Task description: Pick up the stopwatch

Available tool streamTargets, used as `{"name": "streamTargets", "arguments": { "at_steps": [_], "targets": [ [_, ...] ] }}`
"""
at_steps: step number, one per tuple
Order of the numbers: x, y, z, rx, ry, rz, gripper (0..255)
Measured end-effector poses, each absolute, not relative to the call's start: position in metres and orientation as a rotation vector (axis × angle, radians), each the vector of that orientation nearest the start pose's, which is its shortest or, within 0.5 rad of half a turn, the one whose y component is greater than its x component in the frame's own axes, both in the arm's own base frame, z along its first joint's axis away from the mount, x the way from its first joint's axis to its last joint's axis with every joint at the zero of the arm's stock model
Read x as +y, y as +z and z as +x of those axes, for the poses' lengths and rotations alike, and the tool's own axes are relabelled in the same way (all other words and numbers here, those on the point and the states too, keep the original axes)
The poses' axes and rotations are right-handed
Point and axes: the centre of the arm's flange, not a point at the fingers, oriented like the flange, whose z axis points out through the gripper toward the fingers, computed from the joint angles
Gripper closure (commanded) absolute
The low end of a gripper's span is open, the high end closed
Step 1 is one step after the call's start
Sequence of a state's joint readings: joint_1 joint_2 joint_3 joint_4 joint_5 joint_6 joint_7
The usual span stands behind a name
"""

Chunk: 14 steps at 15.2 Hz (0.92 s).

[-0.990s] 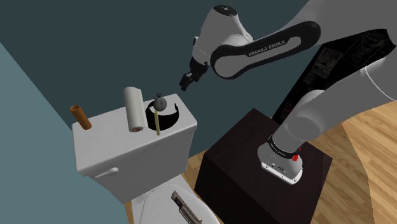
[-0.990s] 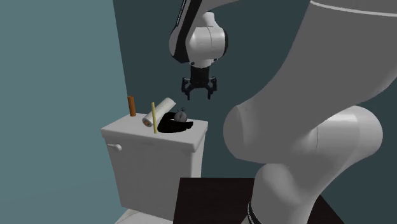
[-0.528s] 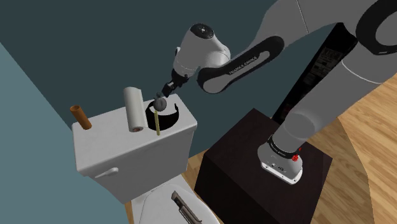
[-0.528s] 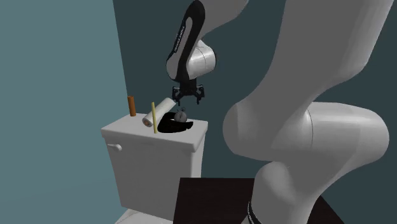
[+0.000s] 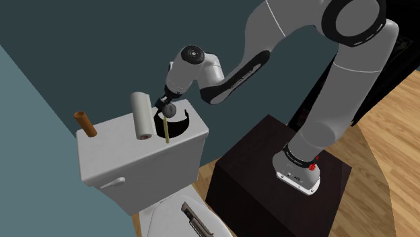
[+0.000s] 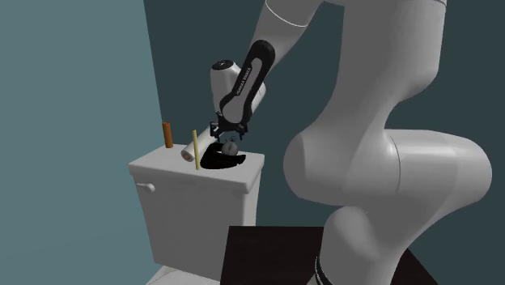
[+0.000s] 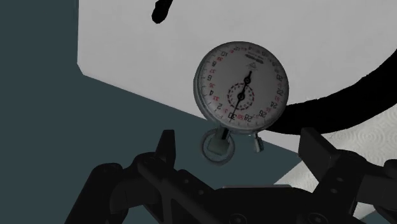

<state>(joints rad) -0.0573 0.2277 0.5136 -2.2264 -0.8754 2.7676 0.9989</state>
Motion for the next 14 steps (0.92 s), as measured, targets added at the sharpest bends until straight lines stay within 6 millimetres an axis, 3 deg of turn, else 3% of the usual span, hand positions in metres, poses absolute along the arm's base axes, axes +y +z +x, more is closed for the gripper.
{"name": "streamTargets", "arguments": {
  "at_steps": [6, 7, 14],
  "targets": [
    [0.278, 0.282, 0.495, -0.296, -0.776, -3.057, 0],
    [0.278, 0.28, 0.495, -0.296, -0.776, -3.057, 255],
    [0.278, 0.279, 0.495, -0.296, -0.777, -3.056, 255]
  ]
}}
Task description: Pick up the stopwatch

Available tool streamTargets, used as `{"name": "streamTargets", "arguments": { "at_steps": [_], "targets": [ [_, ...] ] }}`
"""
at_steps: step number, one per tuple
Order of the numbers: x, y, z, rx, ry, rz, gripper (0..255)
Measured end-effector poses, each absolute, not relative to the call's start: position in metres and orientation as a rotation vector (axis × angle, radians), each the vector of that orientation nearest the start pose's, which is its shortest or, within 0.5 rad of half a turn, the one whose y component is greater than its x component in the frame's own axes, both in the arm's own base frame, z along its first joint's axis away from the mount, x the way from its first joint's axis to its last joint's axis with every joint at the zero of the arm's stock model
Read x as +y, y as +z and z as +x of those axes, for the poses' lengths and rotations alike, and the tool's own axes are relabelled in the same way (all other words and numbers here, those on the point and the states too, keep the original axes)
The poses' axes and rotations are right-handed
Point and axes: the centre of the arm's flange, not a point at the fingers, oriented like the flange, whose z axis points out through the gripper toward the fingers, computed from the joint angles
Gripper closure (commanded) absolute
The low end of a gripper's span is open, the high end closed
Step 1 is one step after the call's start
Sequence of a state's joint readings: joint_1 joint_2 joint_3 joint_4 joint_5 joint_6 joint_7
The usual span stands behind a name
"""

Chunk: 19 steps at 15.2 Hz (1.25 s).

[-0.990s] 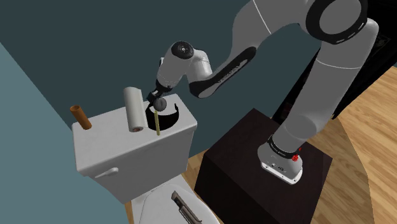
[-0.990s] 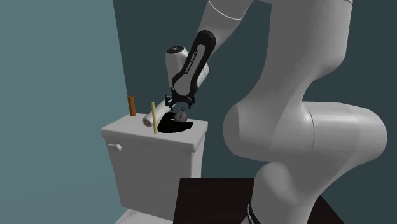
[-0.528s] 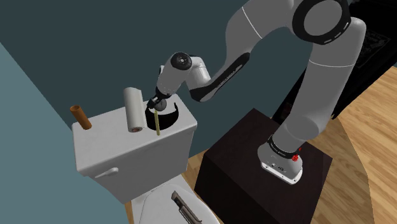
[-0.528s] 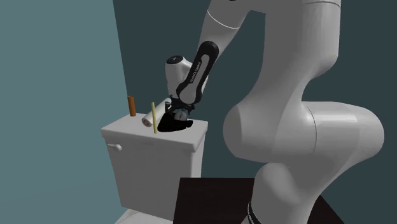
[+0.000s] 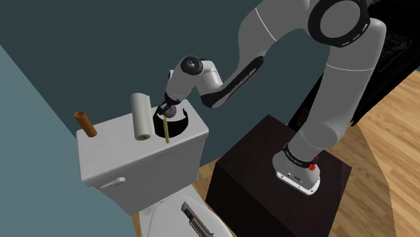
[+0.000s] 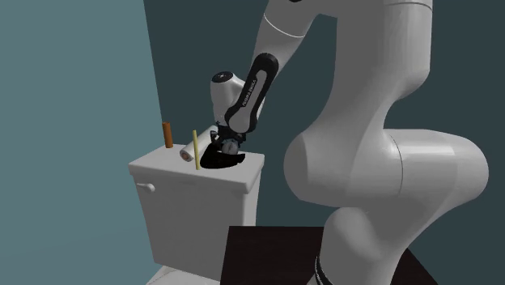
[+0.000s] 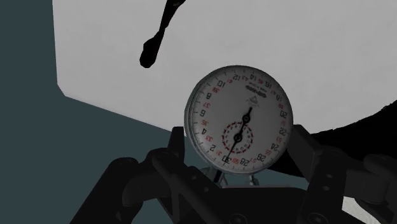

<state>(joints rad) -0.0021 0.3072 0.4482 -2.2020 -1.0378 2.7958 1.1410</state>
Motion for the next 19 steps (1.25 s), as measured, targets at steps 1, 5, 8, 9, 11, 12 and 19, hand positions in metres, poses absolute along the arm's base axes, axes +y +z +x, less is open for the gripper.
{"name": "streamTargets", "arguments": {
  "at_steps": [1, 5, 8, 9, 11, 12, 19],
  "targets": [
    [0.278, 0.279, 0.495, -0.296, -0.777, -3.056, 255],
    [0.277, 0.286, 0.495, -0.297, -0.777, -3.057, 255],
    [0.277, 0.299, 0.495, -0.296, -0.777, -3.057, 255],
    [0.277, 0.305, 0.495, -0.297, -0.778, -3.057, 255],
    [0.279, 0.315, 0.495, -0.296, -0.777, -3.057, 255],
    [0.278, 0.321, 0.495, -0.297, -0.777, -3.057, 255],
    [0.278, 0.356, 0.494, -0.297, -0.778, -3.057, 255]
  ]
}}
